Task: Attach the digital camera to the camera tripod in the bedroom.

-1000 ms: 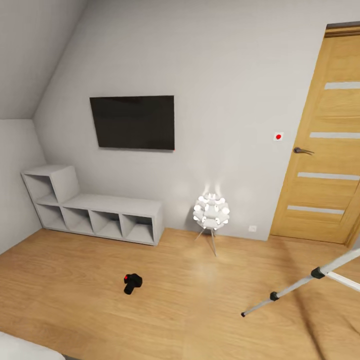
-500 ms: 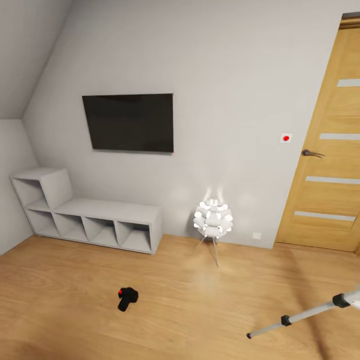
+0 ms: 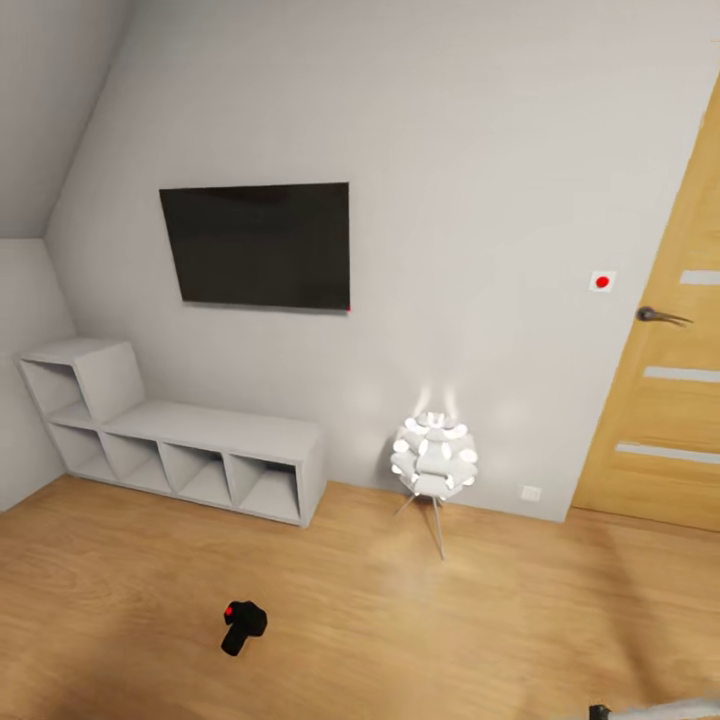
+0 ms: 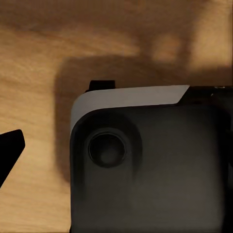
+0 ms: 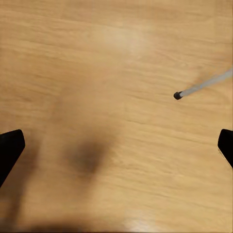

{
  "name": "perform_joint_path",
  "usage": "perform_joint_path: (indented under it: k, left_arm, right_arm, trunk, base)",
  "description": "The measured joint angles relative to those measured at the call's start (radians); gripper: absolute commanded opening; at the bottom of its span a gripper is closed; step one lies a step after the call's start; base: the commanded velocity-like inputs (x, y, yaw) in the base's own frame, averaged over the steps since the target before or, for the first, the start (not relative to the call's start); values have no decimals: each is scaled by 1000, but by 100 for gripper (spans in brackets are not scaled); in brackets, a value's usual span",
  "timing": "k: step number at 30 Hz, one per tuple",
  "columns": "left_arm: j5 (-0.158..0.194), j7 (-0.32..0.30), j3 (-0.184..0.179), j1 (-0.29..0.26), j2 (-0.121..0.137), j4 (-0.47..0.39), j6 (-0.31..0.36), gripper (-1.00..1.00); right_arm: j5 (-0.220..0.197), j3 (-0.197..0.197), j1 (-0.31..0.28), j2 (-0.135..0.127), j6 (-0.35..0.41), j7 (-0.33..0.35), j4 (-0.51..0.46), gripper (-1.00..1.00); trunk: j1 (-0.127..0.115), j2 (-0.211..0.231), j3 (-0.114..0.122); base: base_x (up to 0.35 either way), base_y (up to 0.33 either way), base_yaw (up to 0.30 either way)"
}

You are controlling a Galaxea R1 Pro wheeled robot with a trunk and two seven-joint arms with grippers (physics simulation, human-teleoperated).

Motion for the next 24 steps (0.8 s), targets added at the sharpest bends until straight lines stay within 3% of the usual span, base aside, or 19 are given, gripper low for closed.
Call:
perform_joint_path:
  k: [9, 24]
  left_arm:
    - [0, 0, 2, 0, 0, 0, 0, 100]
    - [0, 0, 0, 0, 0, 0, 0, 100]
  right_arm:
    - [0, 0, 0, 0, 0, 0, 0, 100]
    - [0, 0, 0, 0, 1, 0, 0, 100]
  trunk:
    - [0, 0, 0]
    - [1, 0, 0]
  base:
    - [235, -180, 282]
    - [20, -12, 286]
